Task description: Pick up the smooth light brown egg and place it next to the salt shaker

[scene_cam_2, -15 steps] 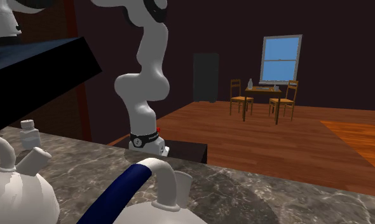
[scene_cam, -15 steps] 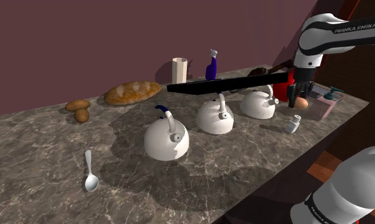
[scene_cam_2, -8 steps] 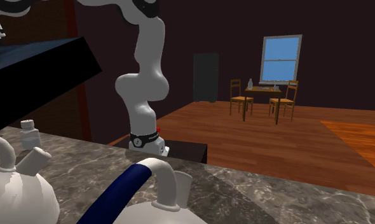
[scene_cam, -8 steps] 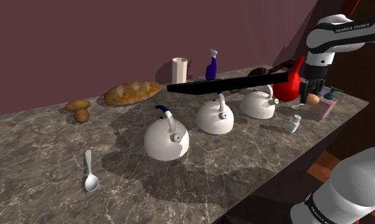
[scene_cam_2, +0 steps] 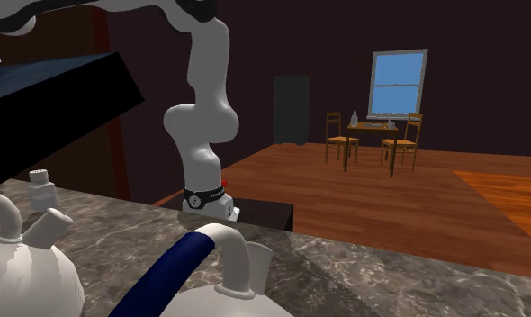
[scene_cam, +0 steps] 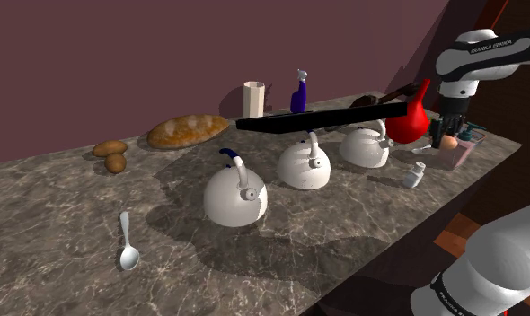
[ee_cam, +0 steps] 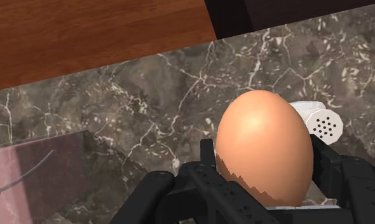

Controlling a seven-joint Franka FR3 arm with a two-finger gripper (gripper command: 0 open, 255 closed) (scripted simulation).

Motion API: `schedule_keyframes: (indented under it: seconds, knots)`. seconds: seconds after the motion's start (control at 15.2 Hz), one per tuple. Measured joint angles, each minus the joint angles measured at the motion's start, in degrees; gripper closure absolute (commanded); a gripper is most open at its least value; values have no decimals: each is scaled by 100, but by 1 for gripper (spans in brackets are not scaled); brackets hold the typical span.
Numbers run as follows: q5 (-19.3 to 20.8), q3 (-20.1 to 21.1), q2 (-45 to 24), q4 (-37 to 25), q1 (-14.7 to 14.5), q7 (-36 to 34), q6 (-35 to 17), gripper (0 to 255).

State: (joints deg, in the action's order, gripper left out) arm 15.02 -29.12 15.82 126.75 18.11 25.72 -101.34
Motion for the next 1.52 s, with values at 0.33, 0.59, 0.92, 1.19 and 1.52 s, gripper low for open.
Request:
schedule_keyframes:
  seconds: [0.33, 0.59, 0.92, 1.19, 1.52]
  knots:
    - [-5, -69, -139, 296, 8, -8, -428, 255]
    - [-29, -112, -277, 493, 1, -19, -753, 255]
    - [-54, -177, -454, 720, 7, -4, -1148, 255]
    - [-102, -236, -662, 883, 7, 30, -1508, 255]
    - [-166, -275, -824, 984, 2, 51, -1871, 255]
